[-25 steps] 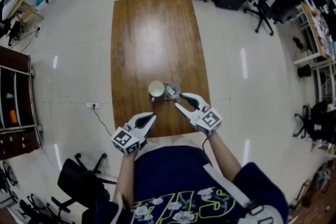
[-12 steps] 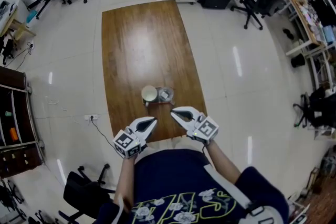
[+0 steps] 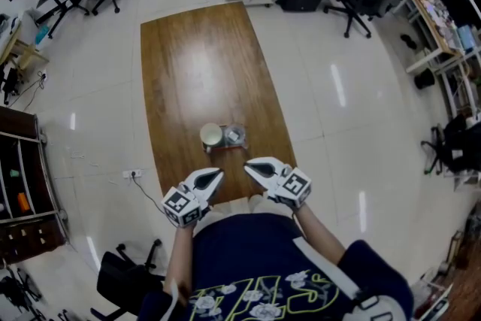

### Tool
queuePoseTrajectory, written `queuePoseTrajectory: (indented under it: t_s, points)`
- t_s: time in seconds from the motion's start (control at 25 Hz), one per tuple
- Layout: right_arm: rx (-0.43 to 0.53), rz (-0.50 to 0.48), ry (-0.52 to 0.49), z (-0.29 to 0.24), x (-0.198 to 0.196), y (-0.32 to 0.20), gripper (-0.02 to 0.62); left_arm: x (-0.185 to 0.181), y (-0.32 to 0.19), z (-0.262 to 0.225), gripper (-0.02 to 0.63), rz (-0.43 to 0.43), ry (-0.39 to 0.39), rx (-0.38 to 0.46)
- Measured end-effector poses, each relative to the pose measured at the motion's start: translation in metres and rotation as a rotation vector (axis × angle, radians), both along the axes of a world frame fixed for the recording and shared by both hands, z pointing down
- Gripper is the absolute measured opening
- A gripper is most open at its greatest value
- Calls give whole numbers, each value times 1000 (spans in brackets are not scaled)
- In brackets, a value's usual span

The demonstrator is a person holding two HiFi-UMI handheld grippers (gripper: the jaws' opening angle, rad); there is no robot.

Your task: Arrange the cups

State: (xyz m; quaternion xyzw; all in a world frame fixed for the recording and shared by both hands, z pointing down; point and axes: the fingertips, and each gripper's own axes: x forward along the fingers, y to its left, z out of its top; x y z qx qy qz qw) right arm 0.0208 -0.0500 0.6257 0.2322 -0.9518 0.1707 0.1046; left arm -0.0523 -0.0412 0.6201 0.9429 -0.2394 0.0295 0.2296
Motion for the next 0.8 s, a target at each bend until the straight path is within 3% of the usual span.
queuePoseTrajectory:
  t_s: [0.24,0.36,0.52,0.8]
  points:
    - [-1,0,9,2,0,2,8,6,-6,-31,2,-18,1,-11]
    - [-8,-9,11,2,0,3,8,2,2,-8,2,-26,12,-16]
    - [-17,-28,11,1,-3,5,8,11,-1,-34,2,-35,46,-5]
    - [-18,-65,25,6,-11,15,8,-1,15,-14,2,-75,36,-24]
